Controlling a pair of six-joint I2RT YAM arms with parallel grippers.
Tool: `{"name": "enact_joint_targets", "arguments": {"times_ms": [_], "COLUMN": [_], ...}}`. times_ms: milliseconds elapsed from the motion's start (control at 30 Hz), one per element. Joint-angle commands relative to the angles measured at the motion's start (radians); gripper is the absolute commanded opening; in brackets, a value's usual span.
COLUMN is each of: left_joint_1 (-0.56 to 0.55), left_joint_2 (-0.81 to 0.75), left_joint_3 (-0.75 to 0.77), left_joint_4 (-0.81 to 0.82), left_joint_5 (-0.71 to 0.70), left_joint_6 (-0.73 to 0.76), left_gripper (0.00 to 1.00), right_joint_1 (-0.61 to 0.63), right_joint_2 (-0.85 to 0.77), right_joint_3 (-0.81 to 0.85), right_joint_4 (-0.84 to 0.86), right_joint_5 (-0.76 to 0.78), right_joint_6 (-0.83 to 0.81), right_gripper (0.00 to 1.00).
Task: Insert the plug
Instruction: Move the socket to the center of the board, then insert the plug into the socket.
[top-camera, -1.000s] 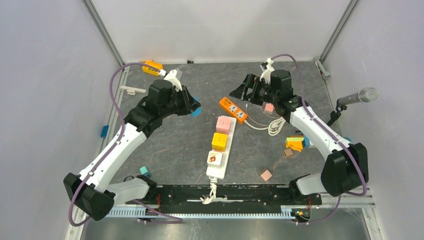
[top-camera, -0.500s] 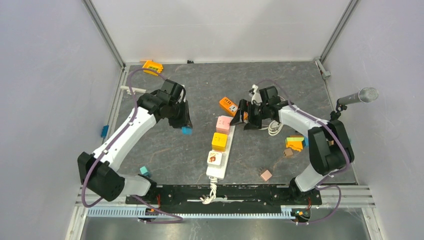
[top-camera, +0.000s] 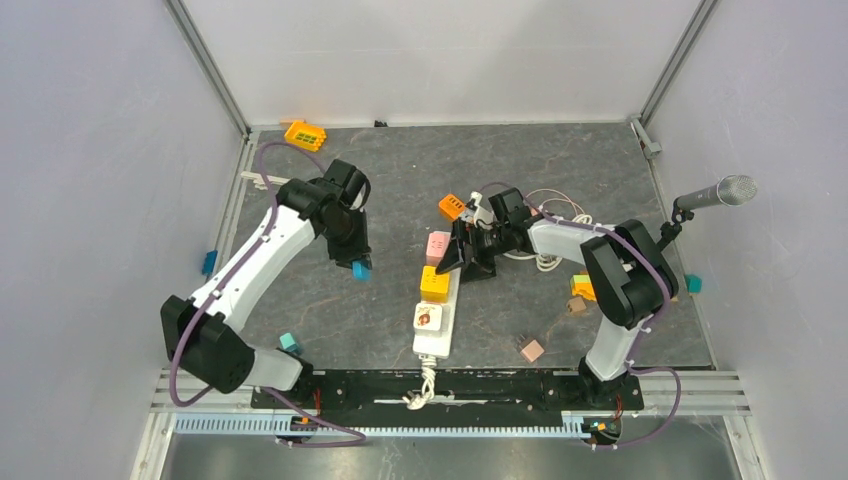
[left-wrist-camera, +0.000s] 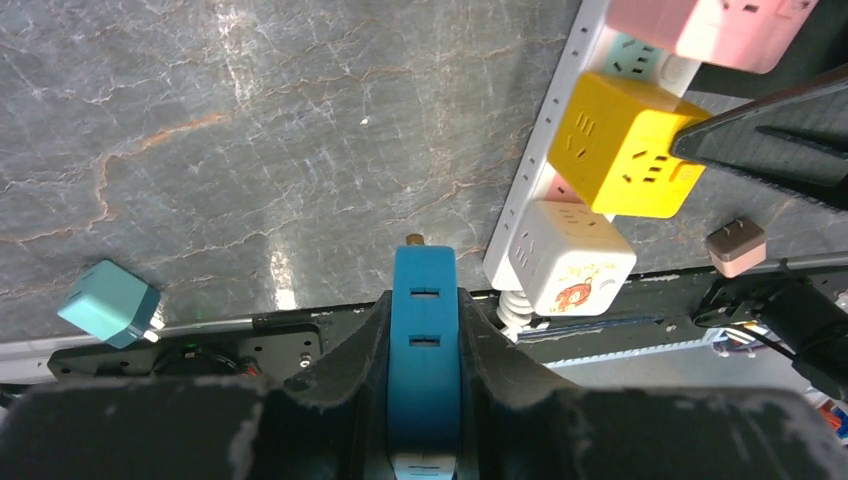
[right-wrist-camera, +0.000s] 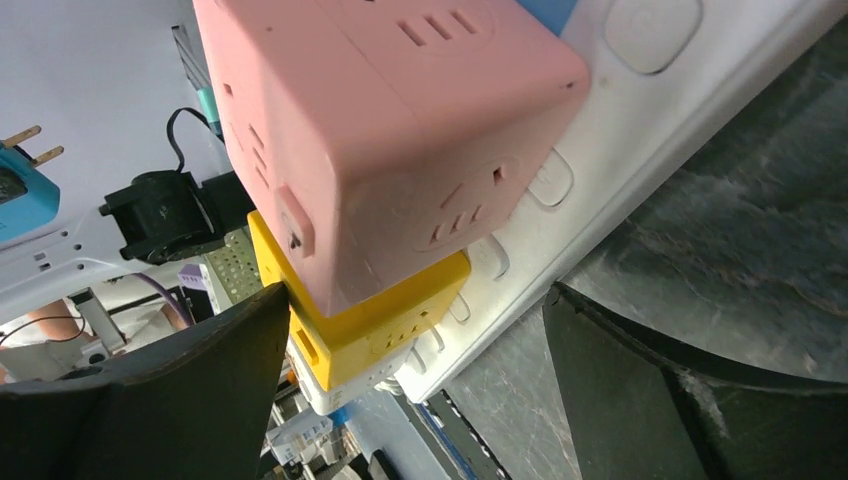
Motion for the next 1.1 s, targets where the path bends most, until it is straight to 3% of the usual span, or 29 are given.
{"name": "enact_joint_targets", "arguments": {"times_ms": [0, 433, 600, 733, 1067], "left_joint_1": [0.007, -0.038, -0.137, -0.192, -0.208], "left_joint_2": [0.066, 0.247, 0.300, 0.309, 0.359], "left_joint_3": [0.074, 0.168, 0.233, 0.233, 0.232], "left_joint_4": [-0.033, 0.062, 0.080, 0.095, 0.108], "left_joint_5": [0.059, 0.324, 0.321, 0.268, 0.240], "left_joint_6": [-0.027, -0.125, -0.145, -0.151, -0.107], "left_gripper": [0.02, 0.02, 0.02, 0.02, 0.02], "right_joint_1": [0.022, -0.047, -0.064, -0.077, -0.081], "right_joint_2": [0.050, -0.038, -0.033, -0.062, -0.051], "right_joint_3": [0.062, 0.151, 0.207, 0.192, 0.252], "right_joint_4": [0.060, -0.185, -0.310, -0.315, -0.368], "right_joint_5": [-0.037, 0.029, 0.062, 0.092, 0.141], "right_joint_6": [-0.001, -0.202, -0.331, -0.358, -0.403], "right_gripper": [0.98, 0.98, 0.98, 0.98, 0.98]}}
